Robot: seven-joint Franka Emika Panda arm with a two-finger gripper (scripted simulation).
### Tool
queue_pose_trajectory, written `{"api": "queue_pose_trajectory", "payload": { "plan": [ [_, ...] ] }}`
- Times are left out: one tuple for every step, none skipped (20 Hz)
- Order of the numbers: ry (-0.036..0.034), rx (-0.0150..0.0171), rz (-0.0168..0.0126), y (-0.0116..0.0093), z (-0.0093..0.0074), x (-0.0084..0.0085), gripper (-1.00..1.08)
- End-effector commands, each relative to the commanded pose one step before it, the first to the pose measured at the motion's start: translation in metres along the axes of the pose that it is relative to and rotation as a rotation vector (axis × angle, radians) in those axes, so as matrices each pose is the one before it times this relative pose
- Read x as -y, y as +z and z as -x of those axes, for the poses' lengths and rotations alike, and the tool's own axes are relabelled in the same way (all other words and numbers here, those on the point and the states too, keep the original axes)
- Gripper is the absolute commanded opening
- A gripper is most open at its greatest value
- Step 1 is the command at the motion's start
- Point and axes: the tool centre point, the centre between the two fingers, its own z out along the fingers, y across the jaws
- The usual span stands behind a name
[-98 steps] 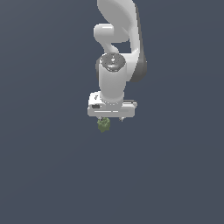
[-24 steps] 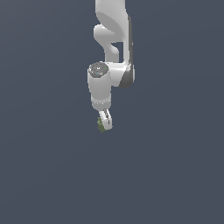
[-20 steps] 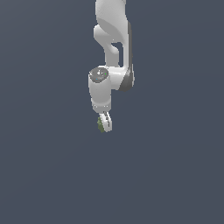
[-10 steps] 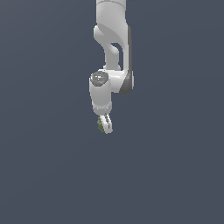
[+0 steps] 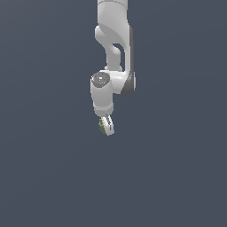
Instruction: Pick up the object and move it to a goal position.
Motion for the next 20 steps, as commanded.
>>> {"api": "queue_pose_trajectory", "payload": {
  "plan": [
    [0.00000,-0.00005,-0.00045,-0.00178,0.00018,-0.00186,-1.00],
    [0.00000,0.00000,0.00000,-0.00123,0.00018,-0.00153,-1.00],
    [0.00000,0.00000,0.00000,-0.00151,0.00022,-0.00188,-1.00],
    [0.00000,0.00000,0.00000,-0.00179,0.00027,-0.00222,-1.00],
    [0.00007,0.00069,0.00001,-0.00191,0.00021,-0.00258,-1.00],
    [0.00000,0.00000,0.00000,-0.00234,0.00034,-0.00290,-1.00],
    [0.00000,0.00000,0.00000,-0.00262,0.00038,-0.00324,-1.00],
    [0.00006,0.00048,0.00004,-0.00276,0.00035,-0.00358,-1.00],
    [0.00000,0.00000,0.00000,-0.00316,0.00046,-0.00390,-1.00],
    [0.00000,0.00000,0.00000,-0.00343,0.00049,-0.00422,-1.00],
    [0.00008,0.00068,0.00007,-0.00351,0.00041,-0.00455,-1.00],
    [0.00000,0.00000,0.00000,-0.00397,0.00054,-0.00484,-1.00],
    [0.00000,0.00000,0.00000,-0.00423,0.00057,-0.00514,-1.00],
    [0.00000,0.00000,0.00000,-0.00449,0.00058,-0.00543,-1.00],
    [0.00008,0.00066,0.00017,-0.00444,0.00047,-0.00563,-1.00],
    [0.00000,0.00000,0.00000,-0.00450,0.00054,-0.00540,-1.00],
    [0.00000,0.00000,0.00000,-0.00428,0.00049,-0.00509,-1.00],
    [0.00000,0.00000,0.00000,-0.00405,0.00043,-0.00477,-1.00],
    [0.00000,0.00000,0.00000,-0.00381,0.00036,-0.00444,-1.00],
    [0.00000,0.00000,0.00000,-0.00355,0.00031,-0.00410,-1.00]
  ]
}}
